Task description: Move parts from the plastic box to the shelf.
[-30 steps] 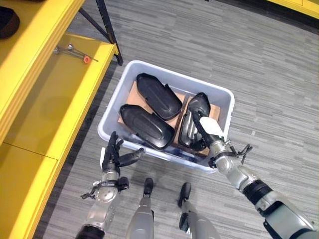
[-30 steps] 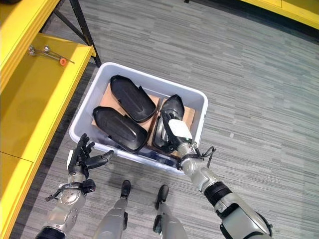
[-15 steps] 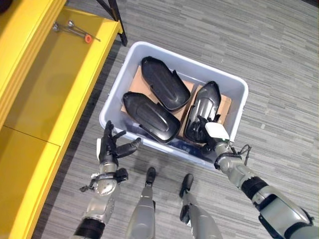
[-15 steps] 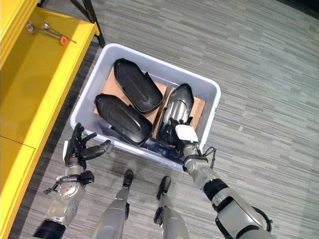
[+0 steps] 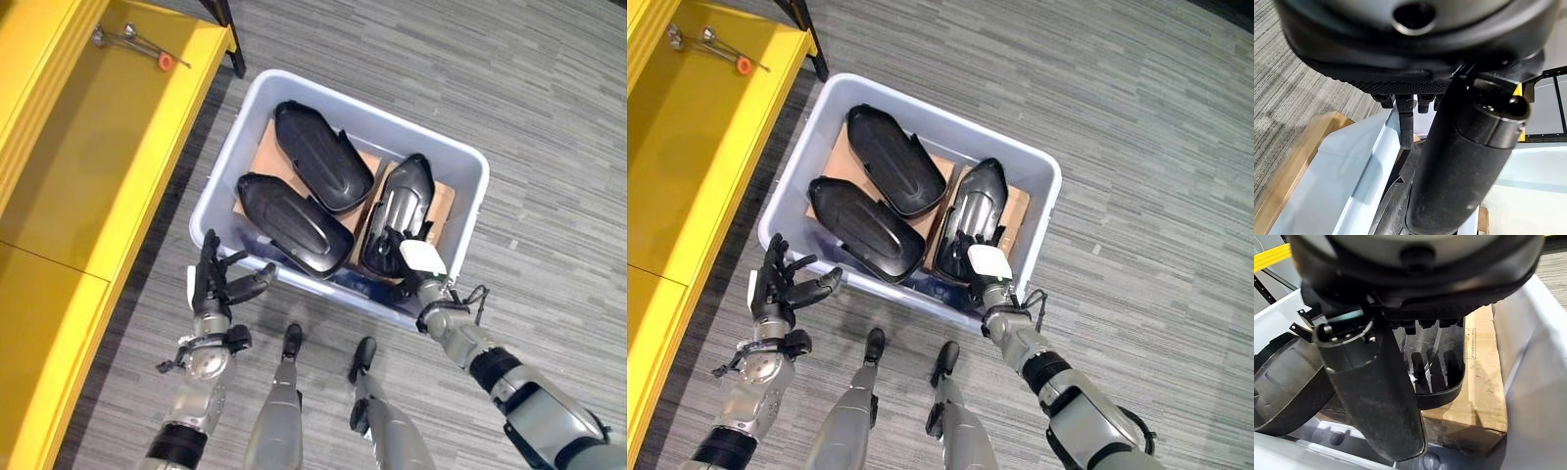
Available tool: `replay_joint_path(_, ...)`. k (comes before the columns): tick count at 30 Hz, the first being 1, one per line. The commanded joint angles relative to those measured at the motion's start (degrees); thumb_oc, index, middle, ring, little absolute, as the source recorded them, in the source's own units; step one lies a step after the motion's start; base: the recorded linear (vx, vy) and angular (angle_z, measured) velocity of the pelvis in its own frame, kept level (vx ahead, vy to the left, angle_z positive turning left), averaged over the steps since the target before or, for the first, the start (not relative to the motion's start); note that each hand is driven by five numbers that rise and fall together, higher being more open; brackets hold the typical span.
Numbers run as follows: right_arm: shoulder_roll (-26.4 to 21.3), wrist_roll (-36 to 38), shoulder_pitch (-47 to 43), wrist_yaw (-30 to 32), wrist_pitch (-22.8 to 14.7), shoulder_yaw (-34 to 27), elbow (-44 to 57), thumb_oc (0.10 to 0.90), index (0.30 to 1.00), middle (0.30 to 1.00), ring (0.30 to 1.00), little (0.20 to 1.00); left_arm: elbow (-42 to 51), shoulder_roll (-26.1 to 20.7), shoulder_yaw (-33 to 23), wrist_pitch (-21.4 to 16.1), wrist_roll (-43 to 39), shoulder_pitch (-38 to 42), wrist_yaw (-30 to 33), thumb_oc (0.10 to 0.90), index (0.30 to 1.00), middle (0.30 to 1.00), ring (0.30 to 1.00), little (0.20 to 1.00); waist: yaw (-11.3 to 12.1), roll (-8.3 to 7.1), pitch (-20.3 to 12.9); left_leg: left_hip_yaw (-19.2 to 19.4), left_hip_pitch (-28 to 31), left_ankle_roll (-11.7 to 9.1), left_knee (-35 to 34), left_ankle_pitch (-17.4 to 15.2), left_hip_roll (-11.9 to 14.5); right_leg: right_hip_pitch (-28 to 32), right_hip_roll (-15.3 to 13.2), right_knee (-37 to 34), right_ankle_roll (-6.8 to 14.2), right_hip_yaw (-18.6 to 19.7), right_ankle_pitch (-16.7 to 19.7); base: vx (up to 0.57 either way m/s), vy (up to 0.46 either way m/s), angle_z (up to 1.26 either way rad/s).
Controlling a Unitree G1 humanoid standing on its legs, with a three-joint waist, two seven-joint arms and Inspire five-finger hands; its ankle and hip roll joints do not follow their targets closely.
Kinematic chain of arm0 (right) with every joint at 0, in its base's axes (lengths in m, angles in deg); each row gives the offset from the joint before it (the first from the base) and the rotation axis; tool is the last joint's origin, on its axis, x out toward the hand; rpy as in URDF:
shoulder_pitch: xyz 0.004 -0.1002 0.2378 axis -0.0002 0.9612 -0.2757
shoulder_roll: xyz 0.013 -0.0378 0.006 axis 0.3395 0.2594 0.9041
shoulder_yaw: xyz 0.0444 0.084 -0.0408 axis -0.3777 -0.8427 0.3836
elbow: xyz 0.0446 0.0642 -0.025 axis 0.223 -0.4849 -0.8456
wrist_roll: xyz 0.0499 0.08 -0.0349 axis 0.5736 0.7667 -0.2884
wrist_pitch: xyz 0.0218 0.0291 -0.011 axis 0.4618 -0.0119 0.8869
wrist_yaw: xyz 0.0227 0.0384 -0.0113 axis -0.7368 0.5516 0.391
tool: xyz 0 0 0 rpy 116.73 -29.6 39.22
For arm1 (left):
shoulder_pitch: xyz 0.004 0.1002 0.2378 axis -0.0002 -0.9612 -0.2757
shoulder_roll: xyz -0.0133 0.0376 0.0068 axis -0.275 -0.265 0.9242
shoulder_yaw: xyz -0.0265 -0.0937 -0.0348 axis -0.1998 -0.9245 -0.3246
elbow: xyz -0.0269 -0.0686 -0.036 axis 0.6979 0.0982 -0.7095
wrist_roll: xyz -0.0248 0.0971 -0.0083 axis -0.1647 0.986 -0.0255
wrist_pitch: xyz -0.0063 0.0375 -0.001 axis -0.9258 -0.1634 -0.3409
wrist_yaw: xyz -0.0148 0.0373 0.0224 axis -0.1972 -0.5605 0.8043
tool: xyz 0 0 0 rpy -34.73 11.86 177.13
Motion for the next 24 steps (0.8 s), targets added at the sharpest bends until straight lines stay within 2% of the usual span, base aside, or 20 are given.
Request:
replay_joint_path(1, -0.1, 1.6, -4.7, 4.5, -1.0, -1.5, 4.1, 0.9, 1.0, 1.0, 1.0, 1.0, 3.5, -1.3, 1.2, -2.0, 2.5, 0.7, 0.4, 0.9, 1.0, 1.0, 1.0, 1.0, -0.3, -0.91, -1.2, 2.1, 2.6, 0.2, -0.6, -3.3, 1.7, 2.8, -6.4, 0.1, 6.8, 2.2, -0.7, 0.0, 0.0, 0.0)
replay_joint_path(7, 1.7, 2.8, -5.2, 5.1, -0.7, -1.7, 1.9, 0.9, 1.0, 1.0, 1.0, 1.0, 4.0, -1.1, 1.9, -2.0, 2.5, 1.4, 0.6, 0.9, 1.0, 1.0, 1.0, 1.0, 0.0, -0.3, -0.2, 1.9, 1.9, 0.3, -0.6, -3.2, 1.5, 2.3, -6.7, 0.2, 6.8, 1.8, -0.7, 0.0, 0.004, 0.01)
replay_joint_path(16, 4.6, 8.4, -6.2, 6.6, -1.0, -2.7, -3.4, 0.9, 1.0, 1.0, 1.0, 1.0, 4.7, -0.9, 2.9, -2.2, 1.9, 2.7, 1.4, 0.9, 1.0, 1.0, 1.0, 1.0, 0.8, 1.03, 1.8, 1.7, 0.9, 0.9, -0.6, -3.0, 0.8, 1.5, -7.3, 0.7, 6.8, 1.7, -0.6, 0.0, 0.028, 0.06)
replay_joint_path(18, 5.8, 10.8, -6.2, 7.1, -1.4, -3.6, -4.6, 0.9, 1.0, 1.0, 1.0, 1.0, 5.0, -0.8, 3.2, -2.0, 1.9, 3.1, 1.7, 0.9, 1.0, 1.0, 1.0, 1.0, 1.2, 1.7, 2.6, 1.6, 0.3, 1.2, -0.3, -2.8, 0.3, 1.1, -7.6, 1.1, 6.8, 1.6, -0.8, -0.01, 0.055, 0.01)
replay_joint_path(24, 7.1, 12.7, -6.7, 8.1, -1.4, -4.4, -6.4, 0.9, 1.0, 1.0, 1.0, 1.0, 5.5, -0.6, 4.2, -1.8, 1.8, 3.7, 2.0, 0.9, 1.0, 1.0, 1.0, 1.0, 1.3, 2.43, 3.8, 1.7, -0.5, 1.5, 0.4, -3.0, -0.2, 0.3, -8.3, 2.2, 6.8, 1.7, -1.0, -0.01, 0.035, 0.01)
